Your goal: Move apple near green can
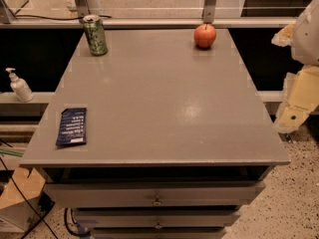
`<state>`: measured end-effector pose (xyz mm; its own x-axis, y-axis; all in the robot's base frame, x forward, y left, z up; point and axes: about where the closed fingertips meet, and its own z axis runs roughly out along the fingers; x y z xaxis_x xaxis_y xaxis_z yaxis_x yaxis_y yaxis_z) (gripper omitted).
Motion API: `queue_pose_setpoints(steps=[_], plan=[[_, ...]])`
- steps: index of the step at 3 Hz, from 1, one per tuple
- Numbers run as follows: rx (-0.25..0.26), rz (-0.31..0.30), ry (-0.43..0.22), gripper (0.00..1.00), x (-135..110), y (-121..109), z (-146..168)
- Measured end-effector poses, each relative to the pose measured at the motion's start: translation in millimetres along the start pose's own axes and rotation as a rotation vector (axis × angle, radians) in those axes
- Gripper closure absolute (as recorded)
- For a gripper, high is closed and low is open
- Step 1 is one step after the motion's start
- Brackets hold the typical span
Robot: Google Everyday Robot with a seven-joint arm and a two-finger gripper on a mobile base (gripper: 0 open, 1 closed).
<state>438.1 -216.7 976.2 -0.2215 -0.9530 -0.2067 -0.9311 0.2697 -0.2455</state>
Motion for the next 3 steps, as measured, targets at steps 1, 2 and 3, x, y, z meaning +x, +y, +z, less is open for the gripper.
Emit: queue_pose_setpoints(steps=[1,2,3], plan=[[0.000,0.000,0.000,0.00,0.0,0.0,0.0],[0.012,0.018,-0.038,0.00,2.5,-4.5,-3.5],[0.049,0.058,-0.159,0.00,10.3,-22.5,-4.2]])
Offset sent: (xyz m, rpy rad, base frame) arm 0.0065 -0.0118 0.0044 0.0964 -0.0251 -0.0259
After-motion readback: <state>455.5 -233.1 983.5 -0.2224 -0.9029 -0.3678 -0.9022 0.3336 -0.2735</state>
